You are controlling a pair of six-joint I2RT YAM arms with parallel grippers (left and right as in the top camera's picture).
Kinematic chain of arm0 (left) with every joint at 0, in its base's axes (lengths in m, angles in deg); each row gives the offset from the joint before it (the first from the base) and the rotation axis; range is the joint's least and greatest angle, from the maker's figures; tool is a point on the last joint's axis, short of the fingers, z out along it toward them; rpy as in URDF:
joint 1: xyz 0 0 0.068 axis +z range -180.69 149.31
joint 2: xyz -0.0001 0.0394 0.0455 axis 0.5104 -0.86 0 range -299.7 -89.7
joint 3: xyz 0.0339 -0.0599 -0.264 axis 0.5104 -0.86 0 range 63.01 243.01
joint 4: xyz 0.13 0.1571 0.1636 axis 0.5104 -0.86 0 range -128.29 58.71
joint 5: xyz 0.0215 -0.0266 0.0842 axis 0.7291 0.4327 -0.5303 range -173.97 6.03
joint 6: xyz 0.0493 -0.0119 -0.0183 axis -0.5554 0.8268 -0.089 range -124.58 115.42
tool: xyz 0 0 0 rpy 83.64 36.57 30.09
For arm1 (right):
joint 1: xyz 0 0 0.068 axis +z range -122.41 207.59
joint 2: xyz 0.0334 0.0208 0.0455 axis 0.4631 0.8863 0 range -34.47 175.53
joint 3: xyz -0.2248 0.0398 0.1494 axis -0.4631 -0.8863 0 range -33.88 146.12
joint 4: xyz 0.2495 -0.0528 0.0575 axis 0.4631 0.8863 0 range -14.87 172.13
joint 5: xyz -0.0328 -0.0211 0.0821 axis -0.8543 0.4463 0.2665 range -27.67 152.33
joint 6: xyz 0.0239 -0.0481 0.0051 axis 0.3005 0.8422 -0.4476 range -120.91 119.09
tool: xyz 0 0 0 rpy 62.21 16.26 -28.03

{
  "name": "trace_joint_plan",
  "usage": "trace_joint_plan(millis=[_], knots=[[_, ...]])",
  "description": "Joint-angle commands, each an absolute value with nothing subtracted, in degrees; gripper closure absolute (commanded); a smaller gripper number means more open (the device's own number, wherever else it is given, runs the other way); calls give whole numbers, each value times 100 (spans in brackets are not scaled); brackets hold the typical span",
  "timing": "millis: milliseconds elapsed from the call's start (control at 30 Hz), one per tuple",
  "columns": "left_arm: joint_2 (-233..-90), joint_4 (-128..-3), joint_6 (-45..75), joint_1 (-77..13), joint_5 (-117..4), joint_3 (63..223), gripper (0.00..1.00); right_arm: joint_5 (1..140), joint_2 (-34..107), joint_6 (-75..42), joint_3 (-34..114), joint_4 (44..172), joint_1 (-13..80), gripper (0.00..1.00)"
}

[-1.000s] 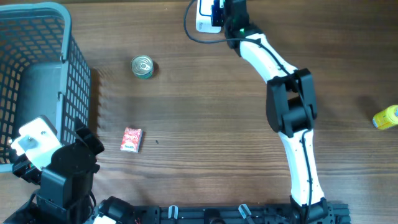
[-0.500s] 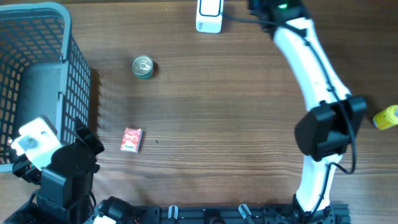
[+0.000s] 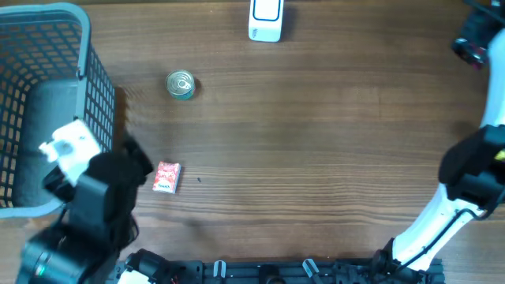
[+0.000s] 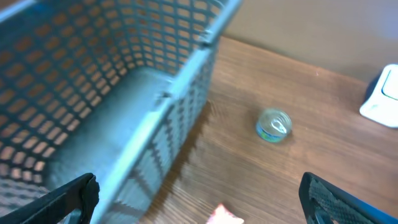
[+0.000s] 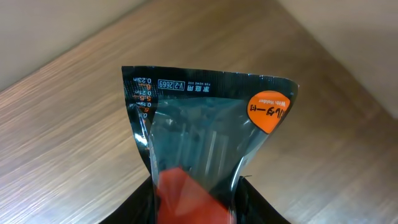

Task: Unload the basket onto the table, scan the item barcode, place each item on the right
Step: 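Lower the pack onto the table near the yellow bottle and open the right gripper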

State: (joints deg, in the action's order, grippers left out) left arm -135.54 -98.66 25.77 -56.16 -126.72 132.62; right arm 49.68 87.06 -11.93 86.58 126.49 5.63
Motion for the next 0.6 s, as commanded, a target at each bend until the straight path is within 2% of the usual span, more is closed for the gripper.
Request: trace_joint_plan(millis=[0,133,333,567], knots=[[-14081,-9644,2590,-5596,-12099,13222,0,5465,8599,-1292,8503,12644,401,95],[-14566,-9311,2590,-5599,-11747,13222,0,5471,8667,-1298,7838,12482,194,95],[-15054,-8710,2569,-5848,-11594,13222,0,5790,8693,-1309,6400,11385,170,96],[-15165,-8441,2573,-6324,-11594,13222,0,5331,8693,-1340,5744,11005,157,95]])
